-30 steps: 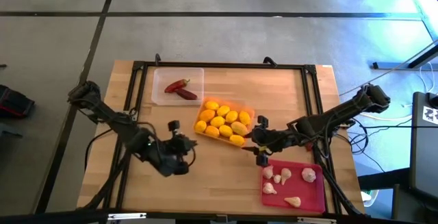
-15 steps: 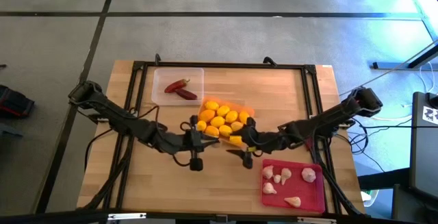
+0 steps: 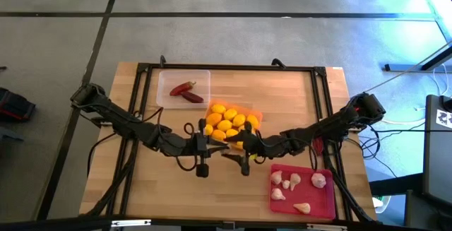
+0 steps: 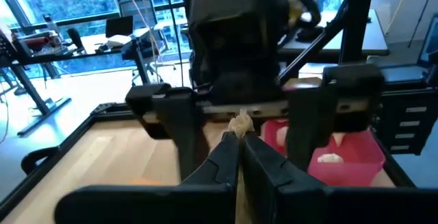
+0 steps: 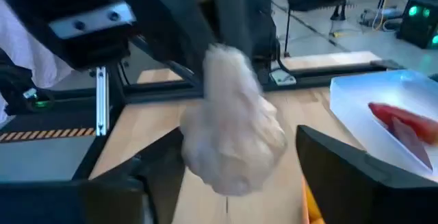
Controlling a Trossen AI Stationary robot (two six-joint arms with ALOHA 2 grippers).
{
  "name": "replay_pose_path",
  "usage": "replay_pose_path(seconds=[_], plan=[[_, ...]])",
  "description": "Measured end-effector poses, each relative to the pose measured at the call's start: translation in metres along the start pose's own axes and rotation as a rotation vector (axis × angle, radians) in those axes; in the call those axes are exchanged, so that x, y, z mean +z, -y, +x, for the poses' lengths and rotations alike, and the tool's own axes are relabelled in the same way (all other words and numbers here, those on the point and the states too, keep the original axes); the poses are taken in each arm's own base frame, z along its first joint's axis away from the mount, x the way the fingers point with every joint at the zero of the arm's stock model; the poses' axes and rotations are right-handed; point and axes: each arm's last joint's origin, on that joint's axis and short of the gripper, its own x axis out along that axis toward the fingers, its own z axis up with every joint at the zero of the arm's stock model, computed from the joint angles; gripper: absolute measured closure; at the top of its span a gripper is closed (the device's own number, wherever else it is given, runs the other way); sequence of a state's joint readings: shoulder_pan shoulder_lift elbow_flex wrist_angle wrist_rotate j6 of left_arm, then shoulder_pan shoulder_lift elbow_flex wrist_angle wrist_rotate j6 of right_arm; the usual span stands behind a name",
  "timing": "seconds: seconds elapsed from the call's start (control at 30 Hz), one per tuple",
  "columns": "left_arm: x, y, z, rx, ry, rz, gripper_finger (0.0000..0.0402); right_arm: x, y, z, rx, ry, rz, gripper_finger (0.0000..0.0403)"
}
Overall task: Sort produce into baskets
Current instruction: Put the garlic into the red bin
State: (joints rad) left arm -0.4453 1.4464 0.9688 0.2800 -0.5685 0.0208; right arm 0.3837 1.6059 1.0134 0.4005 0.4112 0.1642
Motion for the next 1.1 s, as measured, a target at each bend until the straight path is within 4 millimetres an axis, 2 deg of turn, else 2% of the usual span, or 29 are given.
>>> replay_pose_path(seconds=[0.1, 0.27, 0.43, 0.63, 0.8, 0.97, 1.1], plan=[[-0.001, 0.0, 0.0, -0.008, -0.007, 0.01, 0.0394, 0.007, 0.001, 0.0, 0.033, 0.055, -0.008, 0.019], [-0.003, 0.0, 0.001, -0.007, -0.021, 0.017, 0.0391, 0.005, 0.004, 0.002, 0.033, 0.026, -0.027, 0.0287], [0.0, -0.003, 0.002, -0.004, 0.0, -0.03, 0.0345, 0.002, 0.005, 0.002, 0.03, 0.005, -0.066, 0.0346], [0.001, -0.002, -0.001, -0.009, -0.003, -0.012, 0.0265, 0.003, 0.005, 0.001, 0.043, 0.005, -0.092, 0.0355], [0.003, -0.005, -0.014, -0.021, -0.059, 0.006, 0.0231, 0.004, 0.004, -0.006, 0.05, -0.044, -0.125, 0.0355], [-0.006, -0.008, -0.03, -0.026, -0.208, -0.031, 0.0224, 0.008, -0.001, -0.031, 0.066, -0.156, -0.148, 0.0356], [-0.015, -0.006, -0.032, -0.02, -0.288, -0.038, 0.0224, 0.008, -0.005, -0.06, 0.102, -0.305, -0.136, 0.0356]])
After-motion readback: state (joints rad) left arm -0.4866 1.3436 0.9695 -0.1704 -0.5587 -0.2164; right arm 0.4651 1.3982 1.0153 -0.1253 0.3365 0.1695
